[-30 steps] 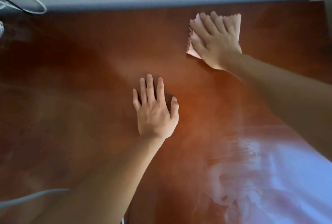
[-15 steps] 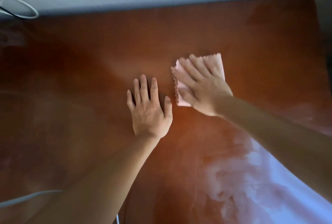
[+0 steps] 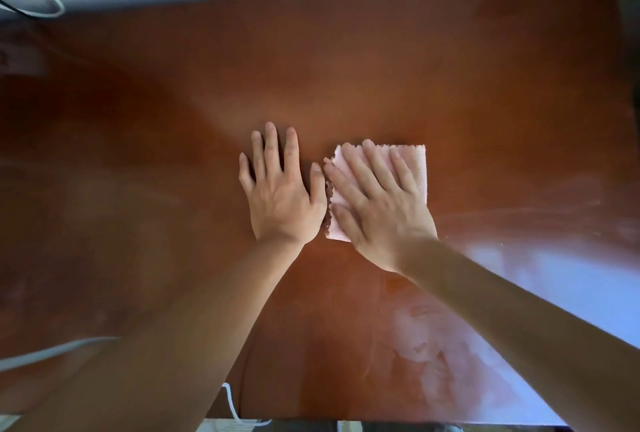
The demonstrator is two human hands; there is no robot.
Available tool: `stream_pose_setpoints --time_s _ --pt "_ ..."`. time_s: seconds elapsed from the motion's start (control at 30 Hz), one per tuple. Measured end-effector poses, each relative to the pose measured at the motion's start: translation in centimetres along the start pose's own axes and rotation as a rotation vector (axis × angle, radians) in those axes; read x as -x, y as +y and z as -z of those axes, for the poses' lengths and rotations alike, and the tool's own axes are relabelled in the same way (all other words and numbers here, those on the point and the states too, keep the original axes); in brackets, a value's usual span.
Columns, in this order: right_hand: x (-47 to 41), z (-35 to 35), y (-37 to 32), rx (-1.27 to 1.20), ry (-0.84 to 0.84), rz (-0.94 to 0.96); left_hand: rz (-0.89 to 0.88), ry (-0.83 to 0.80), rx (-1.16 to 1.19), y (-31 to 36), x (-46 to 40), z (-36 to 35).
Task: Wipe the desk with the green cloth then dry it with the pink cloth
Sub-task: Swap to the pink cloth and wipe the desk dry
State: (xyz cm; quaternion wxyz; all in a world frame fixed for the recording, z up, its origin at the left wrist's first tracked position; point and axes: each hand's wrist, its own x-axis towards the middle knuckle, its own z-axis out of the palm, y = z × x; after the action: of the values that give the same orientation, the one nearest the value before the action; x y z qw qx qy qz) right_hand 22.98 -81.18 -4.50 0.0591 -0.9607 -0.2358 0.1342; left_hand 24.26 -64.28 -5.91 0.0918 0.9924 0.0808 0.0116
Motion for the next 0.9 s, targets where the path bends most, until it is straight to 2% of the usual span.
stream_pose_setpoints --time_s 0.07,0.23,0.33,0.43,0.67,0.77,0.9 --pt "-0.7 0.3 0.7 0.012 -0.002 0.011 0.001 0.000 0.001 0.0 0.0 0.0" --pt "-6.3 2.0 3.6 0.021 0.054 -0.134 0.011 0.007 0.004 0.1 0.0 -0.2" --pt "-7.6 2.3 3.8 0.034 0.057 -0.143 0.012 0.023 0.009 0.0 -0.1 -0.2" --pt "-5.8 1.8 2.3 0.003 0.064 -0.159 0.005 0.023 0.009 -0.2 -0.1 -0.3" --pt "5.3 -1.6 -2.8 -0.024 -0.021 0.009 -0.019 -0.011 -0.004 -0.2 -0.3 -0.3" --pt "3.7 -1.0 -1.9 -0.034 -0.041 -0.008 -0.037 -0.009 -0.016 -0.3 -0.2 -0.4" --pt "-0.9 0.4 0.3 0.005 -0.001 -0.162 -0.044 -0.009 -0.006 -0.3 -0.2 -0.3"
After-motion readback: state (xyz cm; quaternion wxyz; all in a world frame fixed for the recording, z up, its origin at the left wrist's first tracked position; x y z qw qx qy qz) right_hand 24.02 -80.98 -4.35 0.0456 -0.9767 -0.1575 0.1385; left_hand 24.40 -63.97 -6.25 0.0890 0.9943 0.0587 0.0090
